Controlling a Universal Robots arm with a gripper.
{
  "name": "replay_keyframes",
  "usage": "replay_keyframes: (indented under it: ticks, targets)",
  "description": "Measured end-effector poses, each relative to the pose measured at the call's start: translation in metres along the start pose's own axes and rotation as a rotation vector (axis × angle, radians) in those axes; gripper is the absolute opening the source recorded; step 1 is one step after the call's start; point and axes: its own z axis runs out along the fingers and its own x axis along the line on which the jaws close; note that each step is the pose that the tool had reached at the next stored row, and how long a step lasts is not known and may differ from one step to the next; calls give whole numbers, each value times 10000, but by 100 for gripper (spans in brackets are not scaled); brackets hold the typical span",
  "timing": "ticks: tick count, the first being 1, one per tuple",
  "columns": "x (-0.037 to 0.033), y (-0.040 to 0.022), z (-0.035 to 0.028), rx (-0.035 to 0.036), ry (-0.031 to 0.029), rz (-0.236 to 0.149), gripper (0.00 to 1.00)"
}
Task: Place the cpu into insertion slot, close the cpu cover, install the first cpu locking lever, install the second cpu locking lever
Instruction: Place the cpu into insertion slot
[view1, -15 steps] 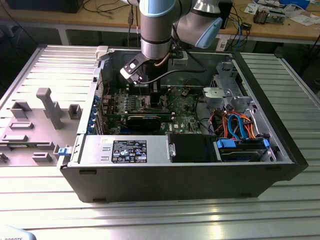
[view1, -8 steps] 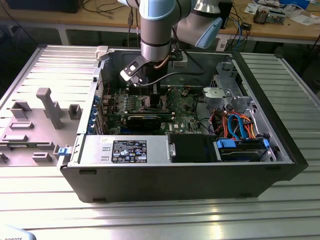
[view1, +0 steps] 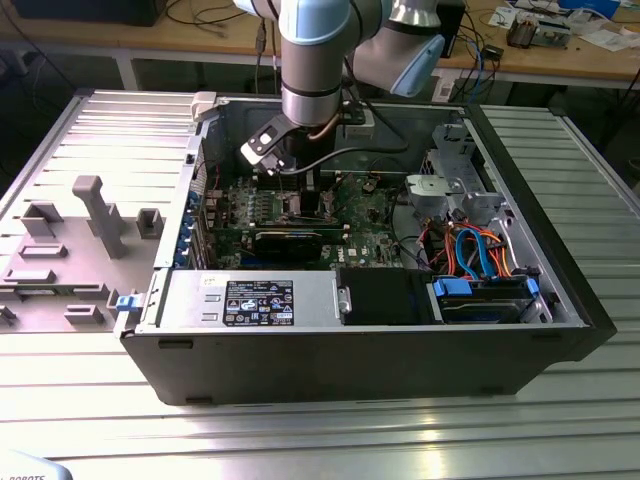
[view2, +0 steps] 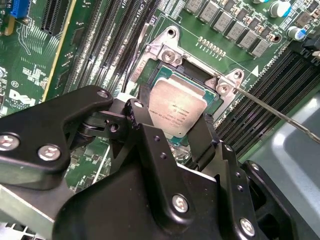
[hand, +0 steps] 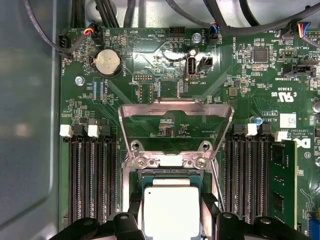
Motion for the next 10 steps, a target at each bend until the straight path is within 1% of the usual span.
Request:
replay_keyframes:
  ticks: [4,7,10]
  targets:
    - [1,2,3,-4,2,2,54]
    - [1,3,-10,-9,21,3,54]
    - [0,3,-13,-4,17,38,54]
